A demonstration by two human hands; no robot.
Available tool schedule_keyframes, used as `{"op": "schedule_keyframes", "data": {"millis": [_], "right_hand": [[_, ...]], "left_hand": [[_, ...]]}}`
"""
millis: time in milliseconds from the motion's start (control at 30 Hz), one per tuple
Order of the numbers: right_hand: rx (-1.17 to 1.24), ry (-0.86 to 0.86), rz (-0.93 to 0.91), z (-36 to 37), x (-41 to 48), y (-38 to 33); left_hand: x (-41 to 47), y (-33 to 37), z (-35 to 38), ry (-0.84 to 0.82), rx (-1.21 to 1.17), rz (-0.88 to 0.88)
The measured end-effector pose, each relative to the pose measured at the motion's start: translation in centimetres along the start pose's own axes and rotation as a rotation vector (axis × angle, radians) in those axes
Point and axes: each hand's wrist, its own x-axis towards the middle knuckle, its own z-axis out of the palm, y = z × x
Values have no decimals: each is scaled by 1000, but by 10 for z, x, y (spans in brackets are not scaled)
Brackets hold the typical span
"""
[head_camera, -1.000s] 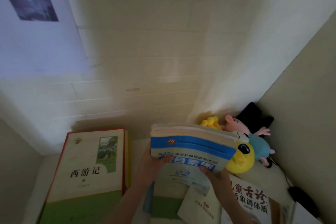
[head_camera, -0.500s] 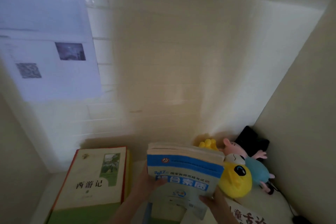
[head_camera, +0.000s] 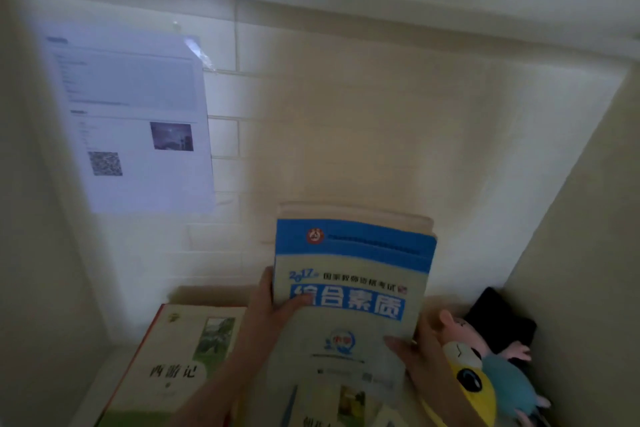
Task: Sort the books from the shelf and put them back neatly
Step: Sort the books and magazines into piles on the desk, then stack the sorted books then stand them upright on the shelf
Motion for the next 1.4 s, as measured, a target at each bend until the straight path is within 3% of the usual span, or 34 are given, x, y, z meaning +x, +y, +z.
{"op": "schedule_keyframes", "data": {"millis": [333, 467, 767, 1133, 1400], "right_hand": [[2, -6, -384, 23, -40, -150], [21, 20, -507, 50, -69, -206], [79, -99, -778, 128, -84, -352], [113, -331, -900, 241, 5, -525], [68, -497, -861, 363, 85, -543]], "left_hand": [[-42, 133, -68, 124, -124, 357], [-72, 189, -112, 147, -109, 508], [-86, 306, -234, 325, -51, 792], [-50, 438, -371, 551, 75, 963], [-23, 438, -444, 769, 249, 919]]}}
